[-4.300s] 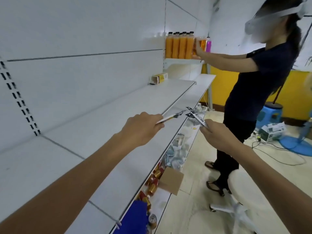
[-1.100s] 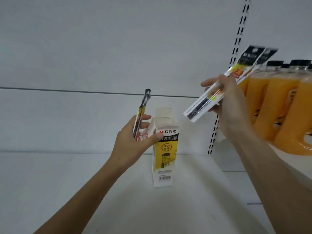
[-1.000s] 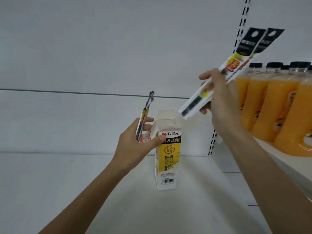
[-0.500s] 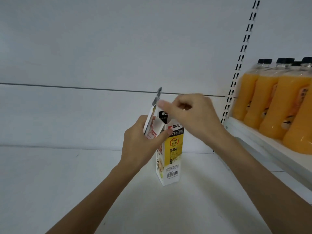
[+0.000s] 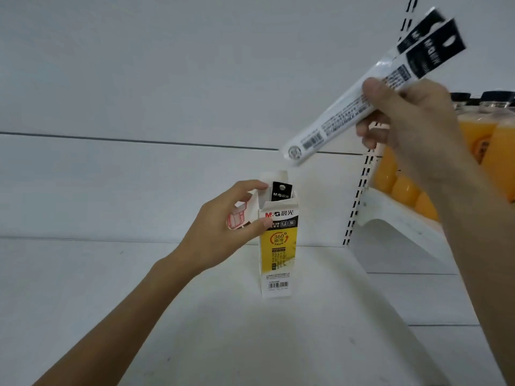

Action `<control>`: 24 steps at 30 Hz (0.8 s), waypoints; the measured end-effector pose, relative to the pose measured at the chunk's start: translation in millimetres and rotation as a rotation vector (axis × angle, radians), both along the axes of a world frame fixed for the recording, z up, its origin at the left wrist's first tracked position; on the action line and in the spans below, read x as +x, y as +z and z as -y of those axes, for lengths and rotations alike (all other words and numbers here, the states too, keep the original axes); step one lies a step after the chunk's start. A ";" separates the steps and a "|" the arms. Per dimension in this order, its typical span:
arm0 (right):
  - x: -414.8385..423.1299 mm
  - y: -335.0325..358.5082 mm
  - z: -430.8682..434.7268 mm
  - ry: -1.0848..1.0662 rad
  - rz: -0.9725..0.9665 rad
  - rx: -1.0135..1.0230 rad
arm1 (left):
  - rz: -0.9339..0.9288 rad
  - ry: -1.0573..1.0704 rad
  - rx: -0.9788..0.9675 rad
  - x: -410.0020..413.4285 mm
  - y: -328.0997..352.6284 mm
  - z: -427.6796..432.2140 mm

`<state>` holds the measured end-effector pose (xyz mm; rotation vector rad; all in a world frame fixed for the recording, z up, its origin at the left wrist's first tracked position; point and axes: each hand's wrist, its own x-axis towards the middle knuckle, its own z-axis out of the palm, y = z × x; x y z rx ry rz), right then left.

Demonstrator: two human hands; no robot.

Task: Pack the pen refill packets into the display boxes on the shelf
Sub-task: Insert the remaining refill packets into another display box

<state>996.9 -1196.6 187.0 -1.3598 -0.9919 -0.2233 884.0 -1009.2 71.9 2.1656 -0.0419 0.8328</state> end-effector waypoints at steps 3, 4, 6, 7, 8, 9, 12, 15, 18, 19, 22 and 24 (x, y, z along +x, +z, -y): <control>4.4 -9.0 3.5 0.029 0.056 -0.085 | 0.025 -0.039 0.094 0.2 -3.0 -1.8; 4.2 -11.1 3.4 0.046 0.071 -0.100 | 0.027 -0.045 0.112 1.0 -4.0 -1.4; 2.4 -14.0 2.5 0.092 0.093 -0.131 | 0.020 -0.057 0.125 2.6 -4.7 -0.4; 1.5 -15.4 1.0 0.110 0.104 -0.148 | 0.012 -0.068 0.118 3.0 -4.2 1.0; 1.5 -16.7 -0.6 0.122 0.114 -0.164 | 0.005 -0.079 0.098 3.2 -3.6 2.4; 0.7 -17.9 -2.2 0.129 0.120 -0.178 | -0.002 -0.082 0.071 3.4 -3.2 3.6; 1.4 -18.6 -3.1 0.152 0.116 -0.221 | -0.020 -0.052 0.011 5.0 -3.7 5.4; 2.6 -21.3 -5.6 0.050 0.175 -0.494 | -0.025 -0.032 0.007 6.0 -5.5 7.4; 5.0 -39.2 -21.3 -0.017 0.301 -0.848 | -0.010 -0.015 0.029 9.5 -6.6 10.0; 4.8 -45.7 -25.7 -0.028 0.306 -0.855 | -0.003 -0.007 0.029 10.6 -7.3 10.3; 6.8 -62.7 -22.1 0.022 0.103 -0.498 | 0.025 0.005 -0.066 13.0 -12.1 6.1; 10.6 -87.3 -18.3 0.108 -0.025 -0.383 | 0.038 0.017 -0.159 11.9 -15.3 2.1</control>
